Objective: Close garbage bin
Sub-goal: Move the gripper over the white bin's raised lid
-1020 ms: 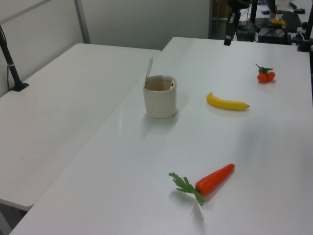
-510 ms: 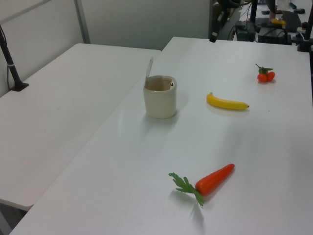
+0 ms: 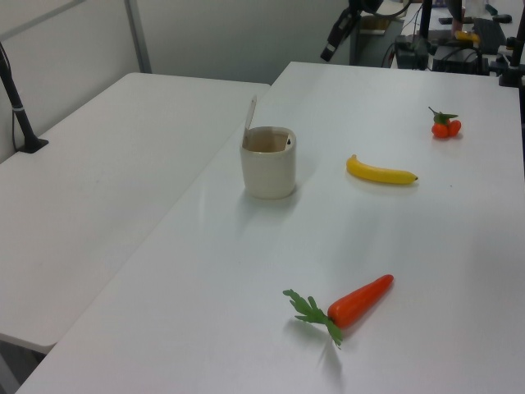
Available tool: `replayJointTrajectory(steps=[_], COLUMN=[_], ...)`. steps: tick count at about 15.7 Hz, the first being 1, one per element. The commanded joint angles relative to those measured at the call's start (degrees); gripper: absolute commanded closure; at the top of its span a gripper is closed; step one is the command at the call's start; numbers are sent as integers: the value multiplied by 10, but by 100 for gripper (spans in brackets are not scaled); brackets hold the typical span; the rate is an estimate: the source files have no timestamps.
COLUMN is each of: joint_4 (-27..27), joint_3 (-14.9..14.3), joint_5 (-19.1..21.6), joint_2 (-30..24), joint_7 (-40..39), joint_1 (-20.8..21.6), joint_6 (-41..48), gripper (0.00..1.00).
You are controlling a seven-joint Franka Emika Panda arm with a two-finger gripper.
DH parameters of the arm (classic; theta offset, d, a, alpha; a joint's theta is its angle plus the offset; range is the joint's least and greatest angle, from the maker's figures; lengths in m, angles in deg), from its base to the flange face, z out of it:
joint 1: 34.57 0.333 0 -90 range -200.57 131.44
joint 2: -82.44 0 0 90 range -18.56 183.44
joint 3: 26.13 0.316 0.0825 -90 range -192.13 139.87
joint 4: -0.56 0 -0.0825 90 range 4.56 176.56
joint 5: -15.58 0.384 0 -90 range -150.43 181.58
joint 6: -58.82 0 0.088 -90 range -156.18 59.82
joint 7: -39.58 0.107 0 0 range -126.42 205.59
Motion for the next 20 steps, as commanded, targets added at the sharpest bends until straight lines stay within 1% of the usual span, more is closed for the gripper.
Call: replayJointTrajectory(steps=[1, 4, 11, 14, 16, 19, 20], joint_4=[-49, -69, -70, -72, -86, -119, -123], joint_3=[4, 4, 6, 12, 14, 14, 14], joint_5=[12, 10, 9, 9, 8, 6, 6], joint_2=[42, 69, 129, 160, 186, 218, 224], joint_7=[21, 39, 44, 45, 45, 44, 44], joint_1=[-2, 2, 10, 13, 17, 18, 18], joint_6=[-30, -72, -239, -307, -328, -329, -329], gripper=[100, 100, 100, 100, 100, 100, 100])
